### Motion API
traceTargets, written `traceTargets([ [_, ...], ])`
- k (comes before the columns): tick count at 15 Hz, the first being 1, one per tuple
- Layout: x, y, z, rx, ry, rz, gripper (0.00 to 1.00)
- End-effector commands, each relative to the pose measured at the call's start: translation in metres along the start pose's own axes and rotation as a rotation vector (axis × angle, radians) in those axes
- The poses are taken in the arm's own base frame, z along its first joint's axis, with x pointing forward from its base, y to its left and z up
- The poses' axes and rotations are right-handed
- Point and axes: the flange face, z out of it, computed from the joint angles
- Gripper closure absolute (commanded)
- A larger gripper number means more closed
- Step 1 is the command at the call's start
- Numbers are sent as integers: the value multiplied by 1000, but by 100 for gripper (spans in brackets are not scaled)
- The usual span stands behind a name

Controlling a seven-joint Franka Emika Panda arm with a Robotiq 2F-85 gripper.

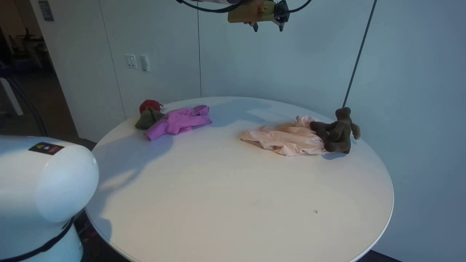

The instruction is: Move the items on the left to the right side of the table.

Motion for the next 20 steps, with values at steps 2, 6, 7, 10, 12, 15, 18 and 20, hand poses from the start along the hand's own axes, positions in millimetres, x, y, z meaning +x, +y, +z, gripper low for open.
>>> traceTargets([
  [2, -33, -65, -10, 242, -77, -40, 0],
  [6, -85, -116, -2, 423, -221, -103, 0],
  [7, -98, -125, -2, 457, -260, -125, 0],
  [10, -132, -140, 3, 595, -400, -171, 0],
  [12, -150, -141, 6, 664, -519, -215, 0],
  [15, -176, -136, 6, 726, -720, -290, 0],
  [18, -209, -137, 6, 673, -788, -471, 0],
  [20, -226, -145, 7, 629, -777, -583, 0],
])
